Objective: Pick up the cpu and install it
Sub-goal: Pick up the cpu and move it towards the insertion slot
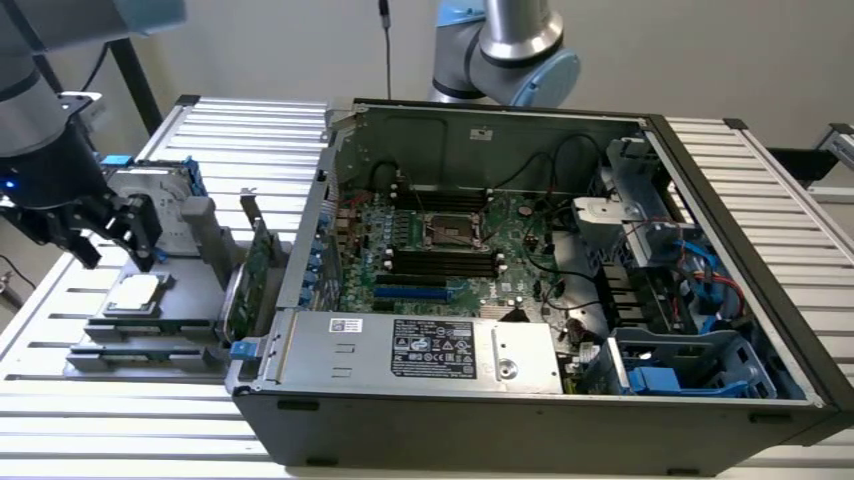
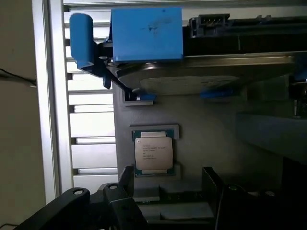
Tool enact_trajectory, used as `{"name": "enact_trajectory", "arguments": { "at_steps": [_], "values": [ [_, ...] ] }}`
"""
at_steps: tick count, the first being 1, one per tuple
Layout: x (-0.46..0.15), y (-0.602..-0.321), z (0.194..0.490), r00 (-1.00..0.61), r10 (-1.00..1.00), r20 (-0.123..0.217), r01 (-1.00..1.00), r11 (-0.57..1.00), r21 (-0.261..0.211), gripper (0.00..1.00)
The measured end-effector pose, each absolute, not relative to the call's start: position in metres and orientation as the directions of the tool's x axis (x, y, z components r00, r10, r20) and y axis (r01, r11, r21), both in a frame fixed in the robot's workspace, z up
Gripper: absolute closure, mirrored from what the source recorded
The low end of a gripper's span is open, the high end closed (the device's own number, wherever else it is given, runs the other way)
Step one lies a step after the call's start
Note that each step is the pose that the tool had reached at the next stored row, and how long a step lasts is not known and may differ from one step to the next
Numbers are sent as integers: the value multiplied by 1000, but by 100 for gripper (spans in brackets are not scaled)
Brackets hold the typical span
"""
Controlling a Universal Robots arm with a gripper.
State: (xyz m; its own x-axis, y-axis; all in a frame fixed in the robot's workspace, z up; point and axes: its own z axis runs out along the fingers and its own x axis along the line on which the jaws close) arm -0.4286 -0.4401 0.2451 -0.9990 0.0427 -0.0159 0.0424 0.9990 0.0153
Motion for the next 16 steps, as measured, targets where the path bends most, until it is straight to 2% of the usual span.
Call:
{"name": "enact_trajectory", "arguments": {
  "at_steps": [16],
  "values": [
    [-435,-442,216,-999,45,-16,45,999,15,33]
  ]
}}
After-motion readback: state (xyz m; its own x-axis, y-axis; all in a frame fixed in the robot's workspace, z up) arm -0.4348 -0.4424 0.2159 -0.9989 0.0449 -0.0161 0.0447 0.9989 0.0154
